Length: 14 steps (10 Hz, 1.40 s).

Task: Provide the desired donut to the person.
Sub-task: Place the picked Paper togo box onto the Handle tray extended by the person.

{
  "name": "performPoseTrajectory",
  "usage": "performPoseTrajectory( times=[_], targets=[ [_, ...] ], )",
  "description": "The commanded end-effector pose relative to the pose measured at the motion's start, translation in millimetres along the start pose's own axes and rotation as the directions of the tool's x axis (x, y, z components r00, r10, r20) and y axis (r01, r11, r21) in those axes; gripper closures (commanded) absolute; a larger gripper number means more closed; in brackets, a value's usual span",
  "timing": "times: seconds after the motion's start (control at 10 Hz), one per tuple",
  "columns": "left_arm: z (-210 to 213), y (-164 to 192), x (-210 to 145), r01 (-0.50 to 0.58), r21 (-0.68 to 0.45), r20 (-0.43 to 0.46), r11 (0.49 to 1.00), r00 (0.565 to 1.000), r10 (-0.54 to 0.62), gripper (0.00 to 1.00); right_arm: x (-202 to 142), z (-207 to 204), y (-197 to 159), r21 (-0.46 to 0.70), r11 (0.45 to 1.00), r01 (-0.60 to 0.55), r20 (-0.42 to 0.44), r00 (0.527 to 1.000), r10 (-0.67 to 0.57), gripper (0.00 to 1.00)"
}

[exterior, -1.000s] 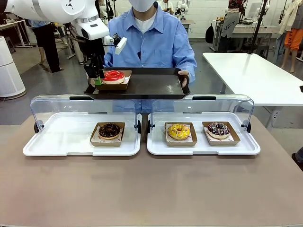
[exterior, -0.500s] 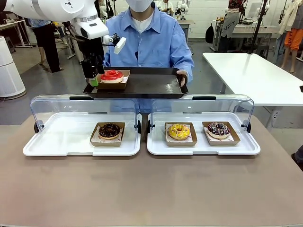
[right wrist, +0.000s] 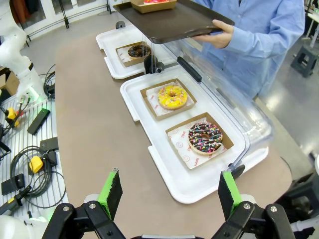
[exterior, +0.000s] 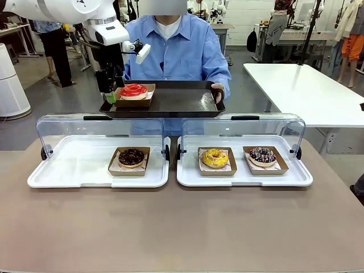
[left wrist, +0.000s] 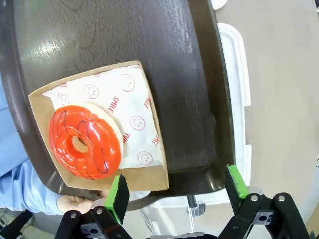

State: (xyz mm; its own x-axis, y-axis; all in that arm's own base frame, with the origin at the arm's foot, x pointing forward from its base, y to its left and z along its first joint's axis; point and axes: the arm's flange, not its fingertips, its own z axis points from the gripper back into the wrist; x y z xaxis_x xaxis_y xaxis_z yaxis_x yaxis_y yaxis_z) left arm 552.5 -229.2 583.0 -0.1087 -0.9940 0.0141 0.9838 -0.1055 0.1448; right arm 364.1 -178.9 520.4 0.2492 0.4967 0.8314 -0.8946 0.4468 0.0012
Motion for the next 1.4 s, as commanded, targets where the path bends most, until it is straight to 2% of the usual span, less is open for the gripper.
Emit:
performPoseTrajectory(
  times=[0.0, 0.3, 0.6, 0.9, 1.3],
  targets=[
    [18.4, -30.7, -27.9, 0.051, -0.002, 0.046, 0.999, 0.998, -0.050, 0.00, 0.4, -0.6, -0.8, 0.003, 1.000, -0.004, 0.016, 1.000, 0.004, 0.00],
    [32.7, -114.4, -90.5, 0.123, 0.060, 0.094, 0.991, 0.987, -0.128, 0.00, 0.4, -0.6, -0.8, 0.003, 1.000, -0.004, 0.016, 1.000, 0.004, 0.00],
    [22.0, -165.4, -141.1, 0.136, 0.081, 0.126, 0.987, 0.981, -0.146, 0.00, 0.4, -0.6, -0.8, 0.003, 1.000, -0.004, 0.016, 1.000, 0.004, 0.00],
    [13.3, -188.0, -164.1, 0.122, 0.102, 0.146, 0.987, 0.980, -0.137, 0.00, 0.4, -0.6, -0.8, 0.003, 1.000, -0.004, 0.016, 1.000, 0.004, 0.00],
    [17.0, -184.7, -164.0, 0.108, 0.067, 0.120, 0.992, 0.986, -0.115, 0.00, 0.4, -0.6, -0.8, 0.003, 1.000, -0.004, 0.016, 1.000, 0.004, 0.00]
  ],
)
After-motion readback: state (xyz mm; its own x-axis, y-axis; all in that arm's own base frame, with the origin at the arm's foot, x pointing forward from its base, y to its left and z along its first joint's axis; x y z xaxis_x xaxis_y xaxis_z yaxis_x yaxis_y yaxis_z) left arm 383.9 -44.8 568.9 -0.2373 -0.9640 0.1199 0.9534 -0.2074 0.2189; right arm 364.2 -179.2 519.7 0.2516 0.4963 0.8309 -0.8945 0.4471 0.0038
